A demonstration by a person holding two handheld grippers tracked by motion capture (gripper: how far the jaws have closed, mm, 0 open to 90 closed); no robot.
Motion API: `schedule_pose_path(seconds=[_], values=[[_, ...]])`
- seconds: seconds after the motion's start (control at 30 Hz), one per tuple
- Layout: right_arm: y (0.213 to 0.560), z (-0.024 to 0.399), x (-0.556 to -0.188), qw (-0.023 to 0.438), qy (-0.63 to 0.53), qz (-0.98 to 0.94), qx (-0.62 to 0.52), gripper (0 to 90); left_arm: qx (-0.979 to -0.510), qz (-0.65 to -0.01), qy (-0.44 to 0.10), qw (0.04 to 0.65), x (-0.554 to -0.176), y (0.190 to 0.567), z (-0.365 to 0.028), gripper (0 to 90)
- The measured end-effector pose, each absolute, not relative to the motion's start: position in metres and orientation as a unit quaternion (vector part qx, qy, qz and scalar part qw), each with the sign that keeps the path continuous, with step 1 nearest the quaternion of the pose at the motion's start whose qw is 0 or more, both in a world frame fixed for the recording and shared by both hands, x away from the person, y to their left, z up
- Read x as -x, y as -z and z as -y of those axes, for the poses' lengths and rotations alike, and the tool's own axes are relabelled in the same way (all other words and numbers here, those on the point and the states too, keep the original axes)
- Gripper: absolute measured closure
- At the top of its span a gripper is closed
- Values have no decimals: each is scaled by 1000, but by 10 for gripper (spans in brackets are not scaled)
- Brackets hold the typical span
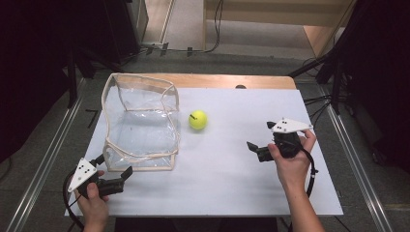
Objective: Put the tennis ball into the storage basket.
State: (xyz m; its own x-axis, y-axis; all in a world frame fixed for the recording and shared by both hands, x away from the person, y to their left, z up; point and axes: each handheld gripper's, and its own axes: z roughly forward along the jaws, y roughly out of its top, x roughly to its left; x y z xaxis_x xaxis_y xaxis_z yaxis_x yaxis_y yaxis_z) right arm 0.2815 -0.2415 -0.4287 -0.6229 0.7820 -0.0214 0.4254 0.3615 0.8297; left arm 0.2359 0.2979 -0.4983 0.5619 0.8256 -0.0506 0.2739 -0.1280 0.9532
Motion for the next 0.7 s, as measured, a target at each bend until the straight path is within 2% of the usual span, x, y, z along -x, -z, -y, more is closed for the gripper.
schedule_pose_path(seconds=[0.27, 0.7], values=[[424, 227, -292, 193, -412, -816, -358, 0, -705, -391, -259, 533, -236, 498, -298, 0], [414, 213, -306, 192, -385, -832, -351, 0, -704, -391, -258, 533, -236, 498, -298, 0]])
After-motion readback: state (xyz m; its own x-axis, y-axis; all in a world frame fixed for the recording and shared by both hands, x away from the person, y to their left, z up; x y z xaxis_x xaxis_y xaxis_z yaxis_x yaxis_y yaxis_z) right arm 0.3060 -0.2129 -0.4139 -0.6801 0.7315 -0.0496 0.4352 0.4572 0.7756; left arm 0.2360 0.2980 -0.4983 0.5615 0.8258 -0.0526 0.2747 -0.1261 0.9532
